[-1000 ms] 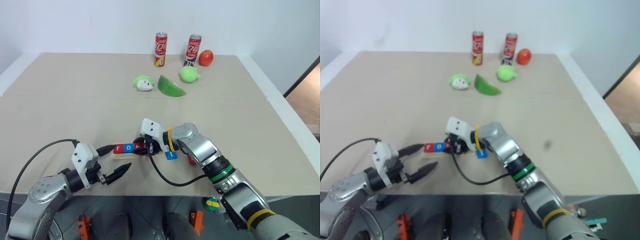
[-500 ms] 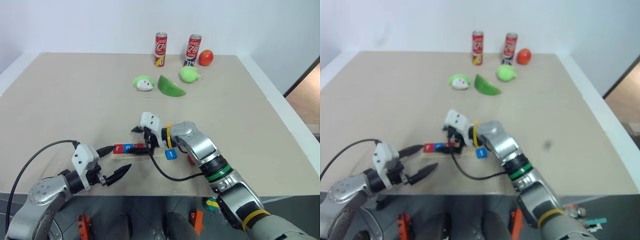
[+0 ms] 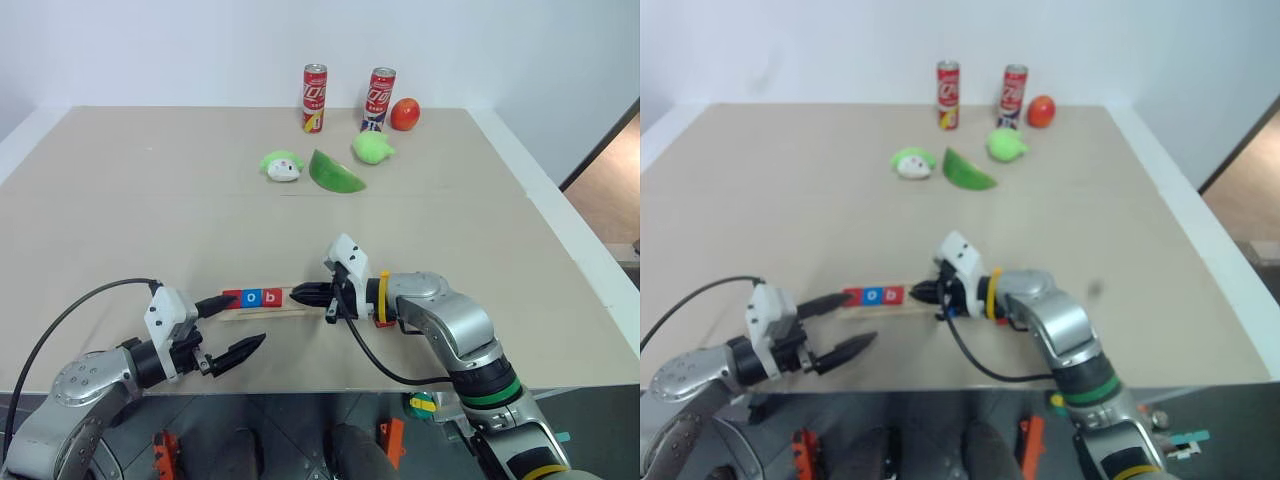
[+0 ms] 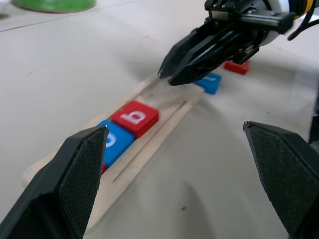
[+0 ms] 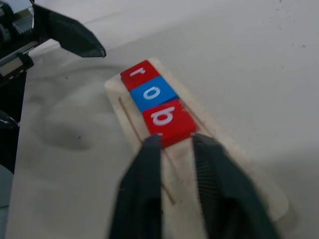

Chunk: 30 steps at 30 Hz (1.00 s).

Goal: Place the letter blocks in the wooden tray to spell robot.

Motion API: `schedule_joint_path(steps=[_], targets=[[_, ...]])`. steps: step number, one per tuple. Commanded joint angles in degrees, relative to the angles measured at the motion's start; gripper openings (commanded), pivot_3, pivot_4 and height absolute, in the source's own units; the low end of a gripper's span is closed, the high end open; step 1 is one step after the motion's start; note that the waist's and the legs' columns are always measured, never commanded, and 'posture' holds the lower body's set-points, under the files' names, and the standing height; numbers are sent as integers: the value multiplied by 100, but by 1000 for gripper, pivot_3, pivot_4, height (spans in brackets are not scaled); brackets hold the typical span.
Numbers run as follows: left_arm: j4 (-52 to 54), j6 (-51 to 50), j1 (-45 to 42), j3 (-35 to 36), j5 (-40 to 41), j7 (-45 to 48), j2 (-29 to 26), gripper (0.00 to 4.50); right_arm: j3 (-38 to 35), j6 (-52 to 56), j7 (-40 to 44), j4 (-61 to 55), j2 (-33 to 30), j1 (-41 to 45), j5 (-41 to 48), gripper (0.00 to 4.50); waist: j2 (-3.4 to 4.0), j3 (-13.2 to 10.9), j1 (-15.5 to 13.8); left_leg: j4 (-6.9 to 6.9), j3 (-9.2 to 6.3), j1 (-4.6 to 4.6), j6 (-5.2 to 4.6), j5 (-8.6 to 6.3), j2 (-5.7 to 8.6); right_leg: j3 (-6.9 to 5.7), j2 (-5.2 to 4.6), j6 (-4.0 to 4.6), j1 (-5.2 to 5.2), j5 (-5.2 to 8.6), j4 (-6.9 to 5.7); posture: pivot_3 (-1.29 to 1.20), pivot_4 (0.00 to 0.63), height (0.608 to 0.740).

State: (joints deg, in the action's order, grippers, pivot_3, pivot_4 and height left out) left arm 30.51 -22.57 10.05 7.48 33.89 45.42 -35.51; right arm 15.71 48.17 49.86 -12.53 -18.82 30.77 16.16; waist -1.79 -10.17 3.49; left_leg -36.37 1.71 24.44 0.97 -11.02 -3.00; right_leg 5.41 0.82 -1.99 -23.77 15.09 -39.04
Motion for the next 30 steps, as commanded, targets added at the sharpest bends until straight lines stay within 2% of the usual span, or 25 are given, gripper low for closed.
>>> schedule_joint_path(steps=[1, 13, 30], targets=[[198, -26, -57, 186, 139, 19, -92, 4500, 205, -62, -63, -279, 31, -15, 79, 38, 0, 0, 4, 0, -2, 0, -1, 1, -1, -3, 3, 2, 1, 0, -1, 0, 150, 740], [301, 22, 129, 201, 43, -99, -88, 4500, 781, -713, -202, 159, 91, 50, -276, 38, -3, 1, 6, 0, -3, 8, 1, 1, 6, 0, -8, -5, -3, 8, 0, 0, 150, 740], [302, 83, 189, 121, -58, -134, -73, 4500, 855, -1390, -271, 760, 435, 384, -601, 38, -6, 2, 5, 0, -3, 10, 1, 1, 5, -2, -7, -2, -4, 7, 0, 0, 150, 740]])
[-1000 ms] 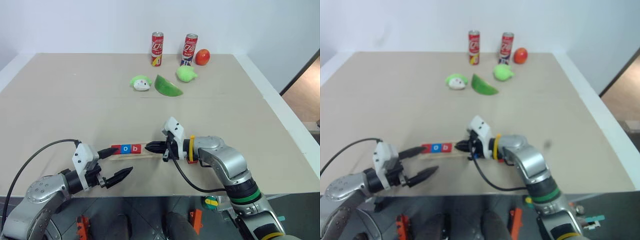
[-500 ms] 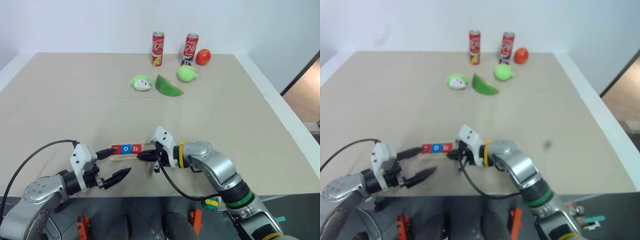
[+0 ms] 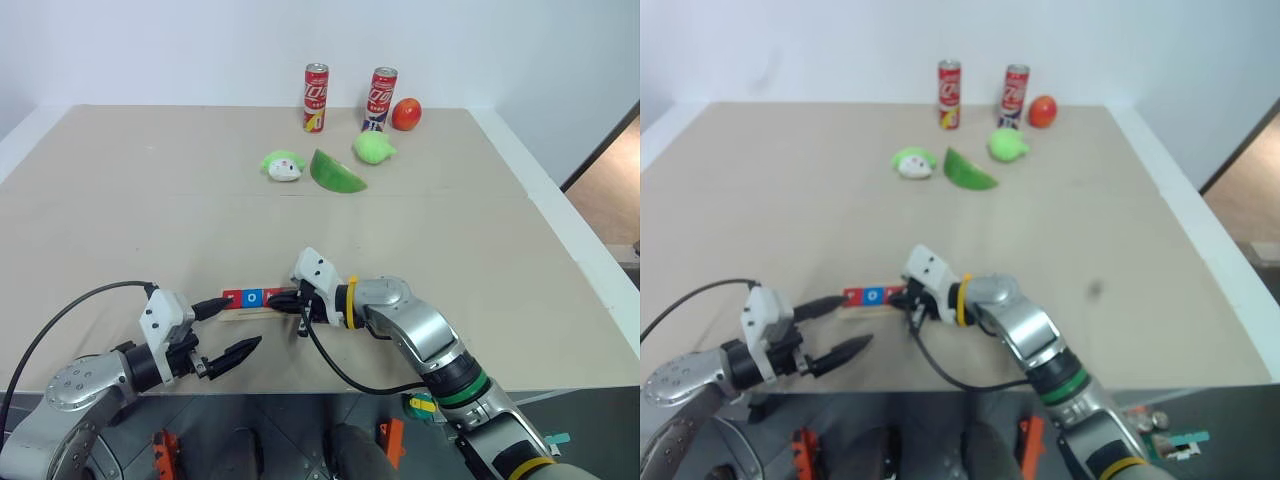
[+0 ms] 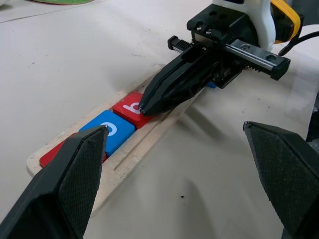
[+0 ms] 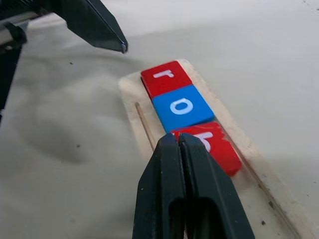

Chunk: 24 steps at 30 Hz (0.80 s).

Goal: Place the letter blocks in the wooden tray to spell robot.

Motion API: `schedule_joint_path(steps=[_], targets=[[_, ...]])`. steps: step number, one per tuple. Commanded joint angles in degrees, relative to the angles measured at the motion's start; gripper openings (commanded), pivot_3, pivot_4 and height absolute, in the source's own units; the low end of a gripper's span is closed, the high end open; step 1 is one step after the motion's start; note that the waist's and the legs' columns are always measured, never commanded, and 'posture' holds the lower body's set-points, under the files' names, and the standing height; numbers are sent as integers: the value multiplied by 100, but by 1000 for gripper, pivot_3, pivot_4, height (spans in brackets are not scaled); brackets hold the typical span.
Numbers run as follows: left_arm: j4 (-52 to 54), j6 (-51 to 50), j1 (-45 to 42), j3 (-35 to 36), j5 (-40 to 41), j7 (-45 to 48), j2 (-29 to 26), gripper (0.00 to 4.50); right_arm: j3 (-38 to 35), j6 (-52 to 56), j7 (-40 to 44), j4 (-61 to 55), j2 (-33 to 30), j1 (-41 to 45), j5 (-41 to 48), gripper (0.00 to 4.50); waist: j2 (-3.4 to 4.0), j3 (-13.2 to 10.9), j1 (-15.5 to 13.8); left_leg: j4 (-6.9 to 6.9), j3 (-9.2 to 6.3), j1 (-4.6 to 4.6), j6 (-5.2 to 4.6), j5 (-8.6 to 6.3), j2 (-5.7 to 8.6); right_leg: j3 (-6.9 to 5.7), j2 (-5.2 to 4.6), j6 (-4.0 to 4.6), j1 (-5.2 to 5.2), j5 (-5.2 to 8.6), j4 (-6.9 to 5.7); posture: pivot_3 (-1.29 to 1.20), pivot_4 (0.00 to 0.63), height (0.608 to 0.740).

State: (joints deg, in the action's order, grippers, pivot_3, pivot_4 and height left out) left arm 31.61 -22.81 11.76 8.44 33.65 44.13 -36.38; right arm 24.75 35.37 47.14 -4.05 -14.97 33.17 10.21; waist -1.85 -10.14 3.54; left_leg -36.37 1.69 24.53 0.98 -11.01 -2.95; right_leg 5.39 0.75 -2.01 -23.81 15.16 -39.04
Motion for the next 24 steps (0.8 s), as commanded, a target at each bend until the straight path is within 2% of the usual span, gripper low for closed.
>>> schedule_joint_path(steps=[1, 8, 13, 24], targets=[[188, 112, 15, 14, -40, -4, 18, 4500, -45, -116, 15, -95, 28, 127, -12, 38, 0, 0, 0, 0, 0, 0, 0, 0, 0, -1, 0, 0, 0, 0, 0, 0, 150, 740], [144, 143, 11, -1, -66, 54, -5, 4500, -240, 164, 6, -548, -118, -30, 179, 38, 0, 0, -1, 0, 0, 1, 0, 0, 0, -4, -1, 1, 1, 1, 0, 0, 150, 740], [88, 159, -25, -8, -78, 116, 1, 4500, -286, 766, 60, -1099, -373, -216, 458, 38, 0, 0, -3, 0, -2, 1, 0, 0, -1, -4, -1, 1, 0, 1, 0, 0, 150, 740], [126, -160, -238, 25, 166, 64, 108, 4500, -68, 207, -268, -372, -187, -173, 17, 38, -3, 2, -2, -1, 0, -1, 0, 1, -1, -7, 2, 3, 1, -1, 0, 0, 150, 740]])
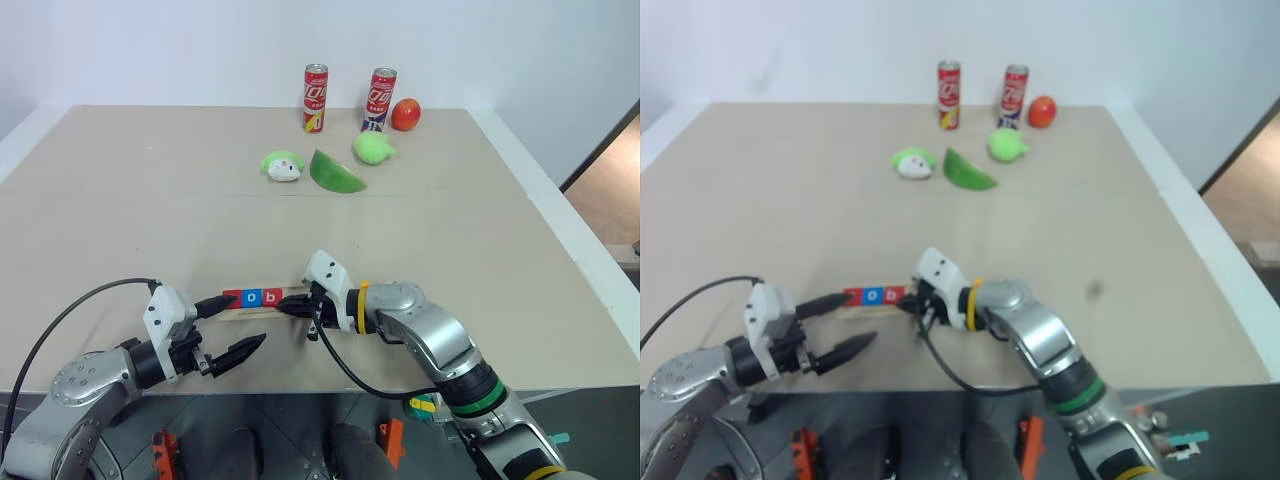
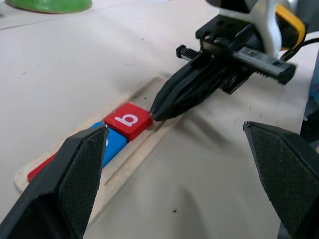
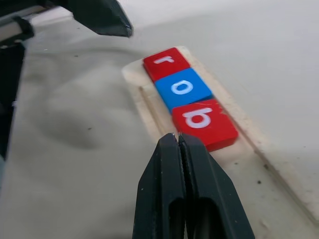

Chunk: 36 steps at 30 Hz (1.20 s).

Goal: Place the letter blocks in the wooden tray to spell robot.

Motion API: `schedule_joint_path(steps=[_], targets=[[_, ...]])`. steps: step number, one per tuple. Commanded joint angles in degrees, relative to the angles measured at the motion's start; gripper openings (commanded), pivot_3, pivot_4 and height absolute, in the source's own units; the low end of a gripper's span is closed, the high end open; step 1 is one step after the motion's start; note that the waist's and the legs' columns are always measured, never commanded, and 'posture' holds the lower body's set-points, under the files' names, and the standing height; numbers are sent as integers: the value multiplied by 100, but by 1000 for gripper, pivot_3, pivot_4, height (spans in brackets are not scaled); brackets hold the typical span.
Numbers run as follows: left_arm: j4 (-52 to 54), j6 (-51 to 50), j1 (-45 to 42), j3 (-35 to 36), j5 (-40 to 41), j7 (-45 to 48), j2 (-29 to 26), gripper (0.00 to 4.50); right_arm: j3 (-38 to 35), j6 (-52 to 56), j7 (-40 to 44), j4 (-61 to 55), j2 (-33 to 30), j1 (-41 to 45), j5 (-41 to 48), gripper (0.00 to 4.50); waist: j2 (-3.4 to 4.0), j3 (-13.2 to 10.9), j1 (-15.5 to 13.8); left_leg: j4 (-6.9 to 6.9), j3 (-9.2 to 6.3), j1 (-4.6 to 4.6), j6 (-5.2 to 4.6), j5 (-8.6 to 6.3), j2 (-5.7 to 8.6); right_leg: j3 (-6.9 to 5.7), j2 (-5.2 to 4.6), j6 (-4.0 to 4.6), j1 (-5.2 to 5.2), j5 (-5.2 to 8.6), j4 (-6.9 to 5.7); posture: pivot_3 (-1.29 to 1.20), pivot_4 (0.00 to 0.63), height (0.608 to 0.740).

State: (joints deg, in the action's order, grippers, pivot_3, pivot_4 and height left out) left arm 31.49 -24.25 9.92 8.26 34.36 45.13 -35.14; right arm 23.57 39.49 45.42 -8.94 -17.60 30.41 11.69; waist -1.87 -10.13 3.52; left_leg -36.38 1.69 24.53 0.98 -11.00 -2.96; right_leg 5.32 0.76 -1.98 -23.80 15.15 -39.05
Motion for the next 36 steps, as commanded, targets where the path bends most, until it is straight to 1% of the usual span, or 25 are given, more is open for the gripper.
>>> schedule_joint_path(steps=[1, 9, 13, 14, 15, 17, 18, 19, 20, 21, 23, 25, 28, 32, 36], targets=[[148, -25, -57, 44, 88, -43, -15, 4500, 77, -276, -101, 191, 102, 127, -171, 38, -1, 1, 0, 0, -2, 1, 0, 0, 0, -2, 0, 0, 0, 1, 0, 0, 150, 740], [237, -24, 64, 47, 12, -61, -25, 4500, 41, -464, -80, 331, 273, 218, -207, 38, -1, 1, 1, 0, -3, 0, 1, 0, 0, -2, 0, 0, 2, 0, 0, 0, 150, 740], [270, -1, 105, 33, 10, -69, -32, 4500, -227, -328, -67, 90, 226, 309, -45, 38, -1, 1, -1, 0, -4, 1, 1, 0, 0, -4, -1, 0, 2, 1, 0, 0, 150, 740], [282, 20, 106, 25, 3, -51, -38, 4500, -473, -117, -40, -50, 200, 354, 182, 38, -1, 1, 0, 0, -4, 1, 1, 1, 0, -3, -1, 0, 2, 0, 0, 0, 150, 740], [300, 46, 110, 8, -8, -15, -53, 4500, -759, 137, -42, -175, 168, 422, 417, 539, -1, 0, -2, -1, -4, 1, 1, 1, 0, -3, -2, 0, 2, 0, 0, 0, 150, 740], [336, 85, 113, -50, -39, 112, -129, 4500, -1273, 495, 34, -360, -33, 588, 788, 1036, -1, -1, -4, -1, -5, 3, 1, 1, 1, -4, -2, 0, 2, 0, 0, 0, 150, 740], [353, 82, 110, -78, -23, 179, -161, 4500, -1493, 591, 177, -446, -242, 633, 962, 1391, 1, -2, -7, -1, -5, 3, 1, 1, 2, -4, -4, -1, 3, 1, 0, 0, 150, 740], [376, 83, 111, -101, -18, 234, -190, 4500, -1673, 651, 323, -515, -442, 640, 1113, 1444, -2, 0, -16, -2, -5, 6, 3, 2, 5, -3, -5, -3, 1, 0, 0, 0, 150, 740], [411, 79, 108, -137, -1, 307, -242, 4500, -1860, 743, 611, -602, -740, 571, 1358, 2030, -2, 0, -24, -2, -7, 4, 3, 2, 9, -3, -8, -5, 6, 1, 0, 0, 150, 740], [443, 73, 104, -169, 11, 371, -285, 4500, -2001, 856, 876, -666, -1010, 485, 1578, 2200, -2, 0, -48, -1, -6, 3, 3, 2, 9, -4, -9, -8, 7, 5, 2, 0, 150, 740], [495, 34, 69, -247, 48, 520, -374, 4500, -2147, 801, 1405, -630, -1597, 187, 1786, 2871, -3, 0, -80, 1, -9, 4, 3, 1, 12, -6, -11, -4, 9, 12, 3, 0, 150, 740], [508, 2, 20, -319, 79, 644, -439, 4500, -2099, 462, 1902, -481, -2106, -122, 1742, 3550, -2, 0, -87, 3, -13, 4, 3, -1, 17, -12, -14, 2, 12, 21, 4, 0, 150, 740], [478, 33, -84, -446, 40, 812, -531, 4500, -1982, -14, 2544, -214, -2567, -411, 1683, 4492, 2, -3, -67, 4, -11, 2, -1, -5, 18, -10, -13, -4, 13, 26, 3, 0, 150, 740], [399, 71, -309, -612, -30, 933, -535, 4500, -1711, -1004, 2981, 516, -2760, -410, 1174, 4492, 1, -4, -45, 3, -5, -24, -2, -4, 4, -7, 1, 7, 26, 13, 2, 0, 150, 740], [337, 43, -497, -668, -42, 973, -519, 4500, -1536, -1931, 3141, 1271, -2626, -265, 766, 4492, 0, -5, -53, -1, -9, -36, -5, -1, 3, -12, 3, 33, 39, 22, 1, 0, 150, 740]])
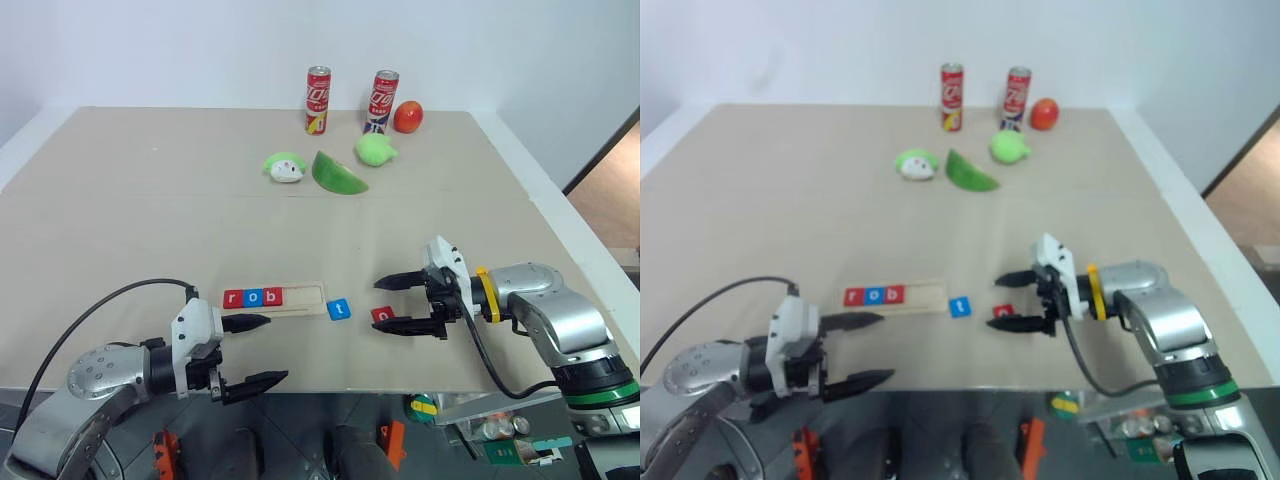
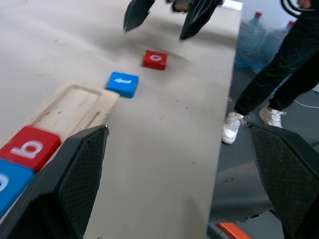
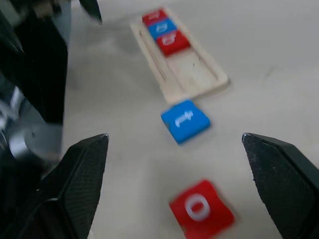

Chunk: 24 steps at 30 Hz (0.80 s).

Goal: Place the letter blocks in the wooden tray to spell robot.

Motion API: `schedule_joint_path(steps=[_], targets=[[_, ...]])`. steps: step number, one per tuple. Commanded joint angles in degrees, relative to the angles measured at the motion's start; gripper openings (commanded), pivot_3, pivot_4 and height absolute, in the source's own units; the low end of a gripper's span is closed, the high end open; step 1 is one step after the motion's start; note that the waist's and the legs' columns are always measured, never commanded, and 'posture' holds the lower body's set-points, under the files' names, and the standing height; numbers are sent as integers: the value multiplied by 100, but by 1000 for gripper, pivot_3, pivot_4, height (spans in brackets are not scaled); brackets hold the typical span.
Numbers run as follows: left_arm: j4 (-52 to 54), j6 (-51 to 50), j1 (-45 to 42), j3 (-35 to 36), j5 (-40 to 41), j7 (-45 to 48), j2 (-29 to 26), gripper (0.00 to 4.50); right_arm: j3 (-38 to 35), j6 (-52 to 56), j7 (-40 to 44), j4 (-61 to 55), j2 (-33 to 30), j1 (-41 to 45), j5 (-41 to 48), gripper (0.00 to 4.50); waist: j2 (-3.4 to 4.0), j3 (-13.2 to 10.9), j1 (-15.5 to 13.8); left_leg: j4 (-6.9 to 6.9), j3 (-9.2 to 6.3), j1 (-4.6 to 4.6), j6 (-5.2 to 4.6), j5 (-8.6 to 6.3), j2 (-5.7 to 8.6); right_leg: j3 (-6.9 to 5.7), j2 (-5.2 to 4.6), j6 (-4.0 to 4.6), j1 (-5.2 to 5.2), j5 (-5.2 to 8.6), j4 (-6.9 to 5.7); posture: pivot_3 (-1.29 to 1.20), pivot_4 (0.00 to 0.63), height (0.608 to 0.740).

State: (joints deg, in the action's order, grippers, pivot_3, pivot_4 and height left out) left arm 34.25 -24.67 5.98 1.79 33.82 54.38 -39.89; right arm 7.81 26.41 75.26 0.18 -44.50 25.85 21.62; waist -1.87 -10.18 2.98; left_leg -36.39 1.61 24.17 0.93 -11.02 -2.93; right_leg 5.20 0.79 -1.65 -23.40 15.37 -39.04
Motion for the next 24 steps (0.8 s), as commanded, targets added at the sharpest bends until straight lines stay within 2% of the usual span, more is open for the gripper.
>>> schedule_joint_path(steps=[1, 7, 10, 12, 14, 15, 16, 20, 22, 24], targets=[[60, 74, -124, -25, 13, 51, -42, 4500, 83, -871, 201, 546, 108, 222, -313, 4492, 0, 0, 2, -2, 2, 0, 0, 0, 1, 3, -2, -1, 1, -1, 0, 0, 150, 740], [99, 68, -120, -48, -9, 37, -54, 4500, 244, -2061, 381, 1349, 313, 235, -758, 4492, 0, 0, -19, -3, 5, 5, 2, -1, 10, 11, -8, -42, 2, -9, 1, 0, 150, 740], [114, 61, -75, -17, -14, 5, -70, 4500, 253, -2260, 475, 1499, 270, 145, -811, 4492, 1, -1, -22, -1, 3, 7, 2, -1, 10, 11, -8, -41, 1, -6, 1, 0, 150, 740], [129, 65, -5, 10, -25, -30, -70, 4500, 235, -2135, 534, 1247, 154, -80, -743, 3984, 1, 0, -24, -1, 1, 6, 2, -1, 10, 10, -8, -40, 3, -7, 1, 0, 150, 740], [131, 81, 46, 8, -49, -59, -60, 4500, 192, -1903, 436, 994, 118, -266, -676, 3862, 1, 0, -26, -1, -3, 5, 2, -1, 10, 6, -9, -39, 8, -6, 0, 0, 150, 740], [130, 93, 56, 0, -61, -67, -55, 4500, 182, -1860, 399, 909, 101, -330, -678, 3250, 1, 0, -27, -2, -4, 5, 2, -1, 9, 5, -9, -39, 8, -5, 0, 0, 150, 740], [128, 95, 56, -9, -65, -82, -43, 4500, 170, -1751, 335, 797, 65, -407, -689, 3225, 1, 0, -28, -2, -5, 5, 2, -1, 9, 4, -9, -38, 8, -6, 0, 0, 150, 740], [109, 72, 13, -38, -68, -131, 0, 4500, -1, -869, -70, 38, -65, -767, -517, 2297, 1, 1, -29, -5, -5, 2, 2, -1, 9, 3, -9, -37, 11, -9, 0, 0, 150, 740], [86, 77, -6, -57, -85, -134, 12, 4500, -83, -666, -257, -227, -87, -946, -490, 1370, 0, 2, -33, -5, -6, 2, 2, -1, 9, 3, -11, -37, 11, -8, 0, 0, 150, 740], [62, 76, -32, -69, -88, -136, 13, 4500, -120, -598, -382, -367, -105, -1083, -515, 1259, -2, 3, -34, -5, -5, 2, 2, -1, 9, 3, -10, -37, 11, -8, 0, 0, 150, 740]])
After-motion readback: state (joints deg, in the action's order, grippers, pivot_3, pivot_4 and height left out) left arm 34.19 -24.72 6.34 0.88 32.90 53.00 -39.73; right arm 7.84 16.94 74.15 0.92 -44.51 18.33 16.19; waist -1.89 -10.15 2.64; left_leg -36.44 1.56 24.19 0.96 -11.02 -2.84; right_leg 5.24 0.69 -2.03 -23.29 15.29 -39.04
